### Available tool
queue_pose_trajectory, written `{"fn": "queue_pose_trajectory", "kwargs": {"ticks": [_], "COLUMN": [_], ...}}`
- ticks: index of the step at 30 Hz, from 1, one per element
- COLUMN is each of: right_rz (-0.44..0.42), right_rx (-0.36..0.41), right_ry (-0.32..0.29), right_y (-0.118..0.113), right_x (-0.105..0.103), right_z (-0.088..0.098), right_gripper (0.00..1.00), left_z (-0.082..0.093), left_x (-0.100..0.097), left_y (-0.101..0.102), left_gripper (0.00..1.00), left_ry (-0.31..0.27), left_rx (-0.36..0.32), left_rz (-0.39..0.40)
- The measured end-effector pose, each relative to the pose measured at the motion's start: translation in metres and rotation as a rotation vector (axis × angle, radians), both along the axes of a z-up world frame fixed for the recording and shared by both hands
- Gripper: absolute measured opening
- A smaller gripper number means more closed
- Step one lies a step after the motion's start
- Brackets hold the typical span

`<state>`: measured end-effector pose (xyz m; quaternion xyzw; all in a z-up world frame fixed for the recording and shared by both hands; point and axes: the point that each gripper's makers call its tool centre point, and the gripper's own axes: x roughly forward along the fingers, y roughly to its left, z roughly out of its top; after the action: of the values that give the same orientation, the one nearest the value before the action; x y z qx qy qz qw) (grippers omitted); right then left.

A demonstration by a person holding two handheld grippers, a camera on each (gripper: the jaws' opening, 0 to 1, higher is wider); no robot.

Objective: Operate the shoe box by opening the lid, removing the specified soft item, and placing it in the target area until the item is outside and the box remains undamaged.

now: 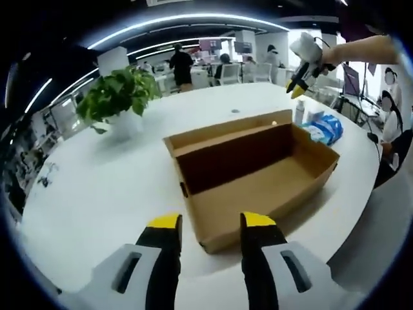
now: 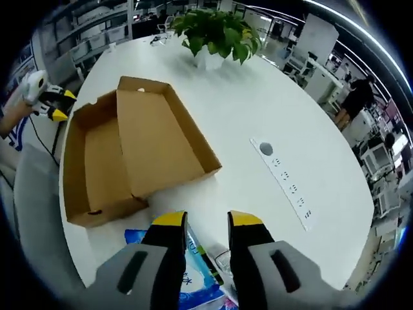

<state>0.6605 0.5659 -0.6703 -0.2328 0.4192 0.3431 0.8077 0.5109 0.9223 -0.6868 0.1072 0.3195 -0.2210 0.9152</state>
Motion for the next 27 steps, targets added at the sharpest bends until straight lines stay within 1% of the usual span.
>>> {"fn": "queue_pose_trajectory", "kwargs": {"ticks": [1, 2, 4, 8, 10, 12, 14, 19, 22, 27], "right_rz": [-0.035, -0.051, -0.097, -0.155, -0.178, -0.192, -0.199, -0.225, -0.262, -0.297], "right_rx": [0.014, 0.022, 0.044, 0.101, 0.130, 0.151, 0.168, 0.202, 0.240, 0.259], "right_ry": [0.003, 0.006, 0.014, 0.038, 0.051, 0.062, 0.069, 0.097, 0.120, 0.140], "right_y": [0.000, 0.000, 0.002, 0.010, 0.015, 0.020, 0.024, 0.035, 0.041, 0.046], "right_x": [0.002, 0.003, 0.005, 0.008, 0.011, 0.013, 0.016, 0.018, 0.021, 0.027], "right_z": [-0.002, -0.003, -0.007, -0.012, -0.016, -0.019, -0.022, -0.031, -0.036, -0.045], "right_gripper": [0.22, 0.22, 0.22, 0.21, 0.20, 0.20, 0.19, 0.19, 0.19, 0.19], "left_z": [-0.001, -0.003, -0.006, -0.015, -0.019, -0.023, -0.024, -0.028, -0.030, -0.031], "left_x": [0.001, 0.002, 0.003, 0.004, 0.005, 0.005, 0.006, 0.009, 0.011, 0.011], "left_y": [0.001, 0.002, 0.004, 0.009, 0.010, 0.011, 0.011, 0.012, 0.013, 0.014], "left_gripper": [0.32, 0.30, 0.28, 0.23, 0.22, 0.20, 0.16, 0.10, 0.03, 0.03], "left_ry": [0.006, 0.015, 0.030, 0.064, 0.080, 0.091, 0.099, 0.129, 0.137, 0.145], "left_rx": [-0.006, -0.018, -0.021, -0.018, -0.024, -0.027, -0.043, -0.073, -0.064, -0.069], "left_rz": [0.012, 0.027, 0.042, 0.074, 0.089, 0.099, 0.112, 0.153, 0.167, 0.186]}}
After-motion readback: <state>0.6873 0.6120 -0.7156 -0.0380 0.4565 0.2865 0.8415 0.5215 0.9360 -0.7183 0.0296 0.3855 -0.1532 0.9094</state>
